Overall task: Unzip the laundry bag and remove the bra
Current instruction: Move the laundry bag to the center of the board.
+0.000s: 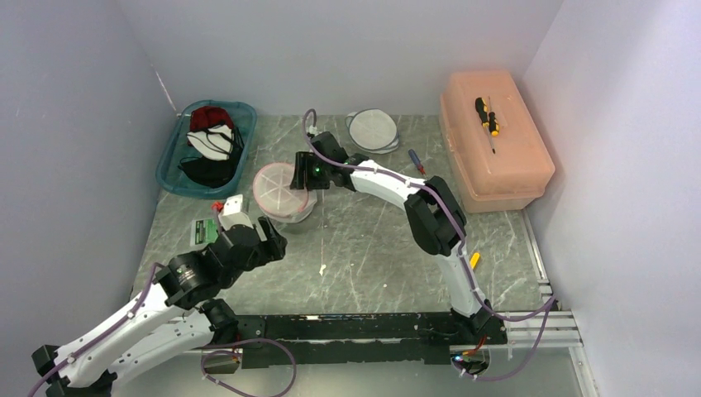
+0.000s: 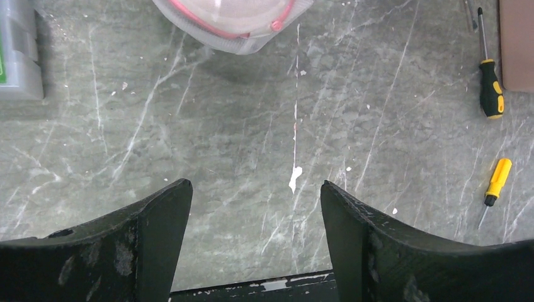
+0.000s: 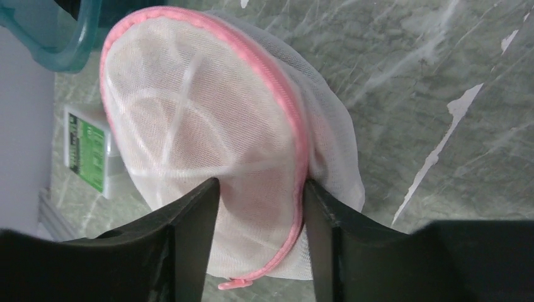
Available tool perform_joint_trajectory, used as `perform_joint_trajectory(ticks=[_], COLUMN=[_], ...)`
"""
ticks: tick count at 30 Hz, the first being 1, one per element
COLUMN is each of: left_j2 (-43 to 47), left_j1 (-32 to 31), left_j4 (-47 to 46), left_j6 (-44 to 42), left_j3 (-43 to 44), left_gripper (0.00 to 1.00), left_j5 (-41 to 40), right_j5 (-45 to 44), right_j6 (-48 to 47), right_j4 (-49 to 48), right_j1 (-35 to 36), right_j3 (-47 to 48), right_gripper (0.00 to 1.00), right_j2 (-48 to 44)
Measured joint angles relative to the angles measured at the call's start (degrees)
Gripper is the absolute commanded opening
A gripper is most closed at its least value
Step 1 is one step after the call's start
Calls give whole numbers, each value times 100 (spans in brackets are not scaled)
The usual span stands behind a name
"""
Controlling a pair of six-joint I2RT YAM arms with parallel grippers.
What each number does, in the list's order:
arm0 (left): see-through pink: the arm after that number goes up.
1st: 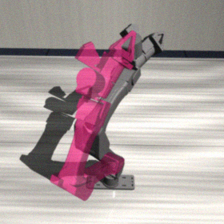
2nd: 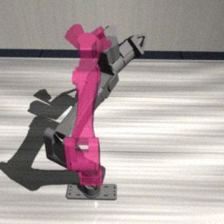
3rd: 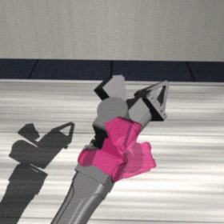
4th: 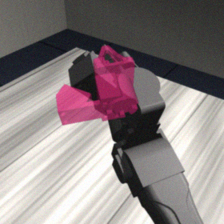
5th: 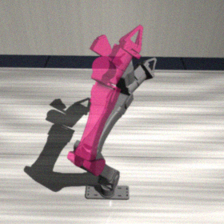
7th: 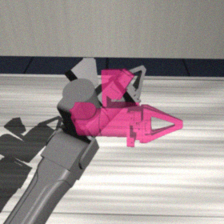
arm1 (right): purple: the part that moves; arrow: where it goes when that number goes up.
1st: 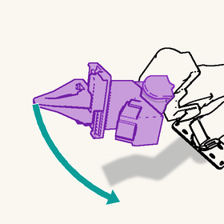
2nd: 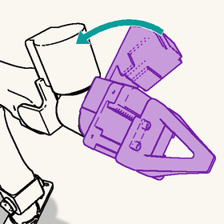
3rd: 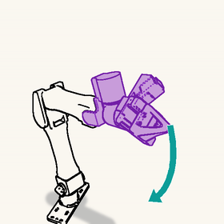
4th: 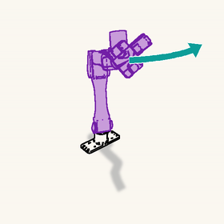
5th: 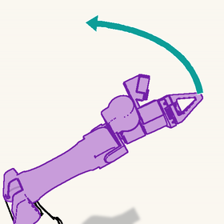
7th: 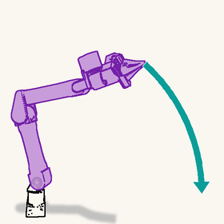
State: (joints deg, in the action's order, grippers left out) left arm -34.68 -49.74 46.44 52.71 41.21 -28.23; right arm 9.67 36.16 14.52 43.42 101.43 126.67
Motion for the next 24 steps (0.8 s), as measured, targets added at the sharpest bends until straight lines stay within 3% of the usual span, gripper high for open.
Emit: perform_joint_trajectory(ticks=[6, 12, 20, 24], left_j2=[-120, -164, -540, -798], left_j1=[0, 0, 0, 0], left_j4=[-210, -450, -1172, -2232], left_j6=[125, 260, 317, 426], left_j3=[-166, -409, -686, -1139], left_gripper=[79, 79, 81, 82], left_j5=[170, 337, 612, 874], right_j5=[319, 535, 223, -57], right_j6=[129, 509, 1193, 1788], right_j4=[-133, -817, -1950, -2518], right_j1=[-76, -258, -629, -719], right_j3=[22, -1305, -4065, -5431], right_gripper=[0, 0, 0, 0], right_j2=[0, -640, -3193, -4450])
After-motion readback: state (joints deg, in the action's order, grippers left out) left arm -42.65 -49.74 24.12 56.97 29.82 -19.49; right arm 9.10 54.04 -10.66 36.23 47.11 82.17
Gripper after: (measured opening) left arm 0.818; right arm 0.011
